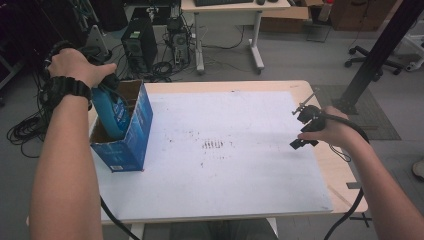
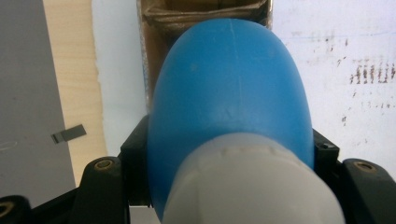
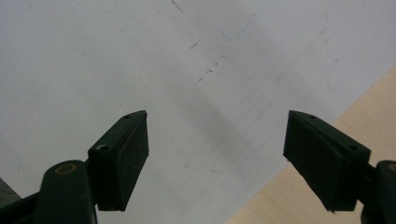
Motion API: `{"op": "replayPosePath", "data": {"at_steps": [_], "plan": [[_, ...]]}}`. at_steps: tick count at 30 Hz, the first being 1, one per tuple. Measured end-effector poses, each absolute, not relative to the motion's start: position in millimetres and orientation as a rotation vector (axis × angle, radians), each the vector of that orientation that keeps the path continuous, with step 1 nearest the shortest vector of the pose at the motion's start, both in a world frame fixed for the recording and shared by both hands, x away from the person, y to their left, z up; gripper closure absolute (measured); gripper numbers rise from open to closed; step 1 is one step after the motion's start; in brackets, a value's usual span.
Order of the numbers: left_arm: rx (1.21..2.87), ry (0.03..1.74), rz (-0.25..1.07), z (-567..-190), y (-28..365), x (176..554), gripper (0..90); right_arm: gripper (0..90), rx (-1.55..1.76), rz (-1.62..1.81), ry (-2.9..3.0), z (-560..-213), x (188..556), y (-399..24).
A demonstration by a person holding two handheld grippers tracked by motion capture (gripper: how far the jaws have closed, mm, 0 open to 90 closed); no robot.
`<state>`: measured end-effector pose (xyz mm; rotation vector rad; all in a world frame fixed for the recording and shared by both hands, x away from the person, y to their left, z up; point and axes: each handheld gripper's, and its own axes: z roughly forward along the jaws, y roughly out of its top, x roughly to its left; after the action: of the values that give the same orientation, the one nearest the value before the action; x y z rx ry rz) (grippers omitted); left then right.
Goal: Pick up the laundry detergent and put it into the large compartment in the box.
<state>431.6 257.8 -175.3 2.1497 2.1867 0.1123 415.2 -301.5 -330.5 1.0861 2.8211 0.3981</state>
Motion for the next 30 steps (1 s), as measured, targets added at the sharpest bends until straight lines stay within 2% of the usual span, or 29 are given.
{"op": "replayPosePath", "data": {"at_steps": [30], "plan": [[2.162, 2.182, 0.062, -207.4, 262.7, 431.0, 37.8, 22.7, 1.083, 0.384, 2.817, -330.0, 413.4, -297.6]]}}
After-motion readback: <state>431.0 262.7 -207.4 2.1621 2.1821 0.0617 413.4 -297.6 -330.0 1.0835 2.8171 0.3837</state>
